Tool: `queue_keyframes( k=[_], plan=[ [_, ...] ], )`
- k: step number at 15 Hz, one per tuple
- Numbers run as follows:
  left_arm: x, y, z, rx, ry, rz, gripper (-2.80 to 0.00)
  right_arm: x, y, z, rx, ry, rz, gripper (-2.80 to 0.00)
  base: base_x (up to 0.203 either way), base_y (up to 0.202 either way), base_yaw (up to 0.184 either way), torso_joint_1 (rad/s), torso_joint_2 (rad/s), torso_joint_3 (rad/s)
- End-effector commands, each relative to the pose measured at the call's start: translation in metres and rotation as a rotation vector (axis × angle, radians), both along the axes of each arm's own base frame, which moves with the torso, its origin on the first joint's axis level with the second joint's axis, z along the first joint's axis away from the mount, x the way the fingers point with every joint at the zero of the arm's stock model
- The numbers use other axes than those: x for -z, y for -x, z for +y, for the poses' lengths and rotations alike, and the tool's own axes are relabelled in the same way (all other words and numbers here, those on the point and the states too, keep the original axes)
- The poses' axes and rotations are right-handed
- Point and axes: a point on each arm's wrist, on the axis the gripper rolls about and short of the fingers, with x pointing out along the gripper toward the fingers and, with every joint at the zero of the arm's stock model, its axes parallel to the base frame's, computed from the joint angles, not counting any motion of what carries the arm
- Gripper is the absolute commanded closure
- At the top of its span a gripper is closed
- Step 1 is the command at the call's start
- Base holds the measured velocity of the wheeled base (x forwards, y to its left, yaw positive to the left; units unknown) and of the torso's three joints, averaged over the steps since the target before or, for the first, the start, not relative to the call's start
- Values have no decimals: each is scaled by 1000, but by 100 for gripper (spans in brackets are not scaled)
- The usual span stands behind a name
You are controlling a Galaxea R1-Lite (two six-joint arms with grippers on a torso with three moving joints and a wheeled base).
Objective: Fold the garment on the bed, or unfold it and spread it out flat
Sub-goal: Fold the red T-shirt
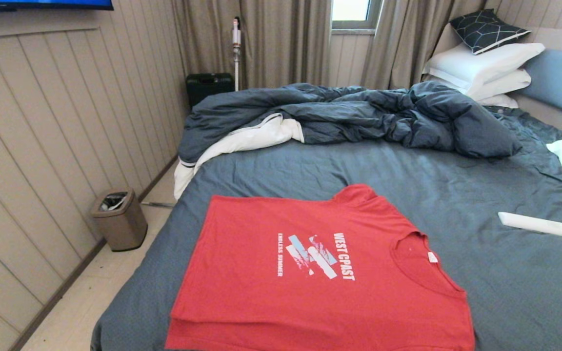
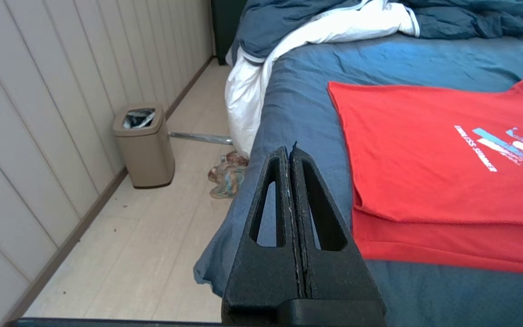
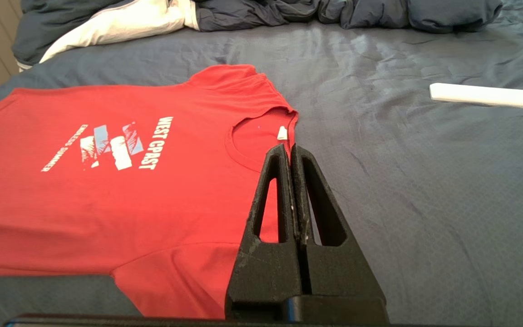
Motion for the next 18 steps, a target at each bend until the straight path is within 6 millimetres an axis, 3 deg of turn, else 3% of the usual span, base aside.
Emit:
queue_keyframes(
  k=[1,6,9,11,13,16,18],
  plan=[
    [0,0,0,-1,0,1,0,0,0,0,-3,3,-1,0,0,0,0,0,0,0],
    [2,0,0,-6,-10,23,0,1,0,0,-4,20,9,0,0,0,0,0,0,0],
    [10,0,0,9,58,99,0,10,0,1,-34,25,130,0,0,0,0,0,0,0],
    [-4,-3,0,17,71,136,0,-23,1,1,-57,22,128,0,0,0,0,0,0,0],
    [-35,-20,-1,40,91,246,0,-63,-16,1,-81,11,206,0,0,0,0,0,0,0],
    [-74,-69,-2,58,156,461,0,-112,-59,3,-109,-35,321,0,0,0,0,0,0,0],
    [-84,-109,-2,60,206,608,0,-131,-98,4,-109,-100,413,0,0,0,0,0,0,0]
  ],
)
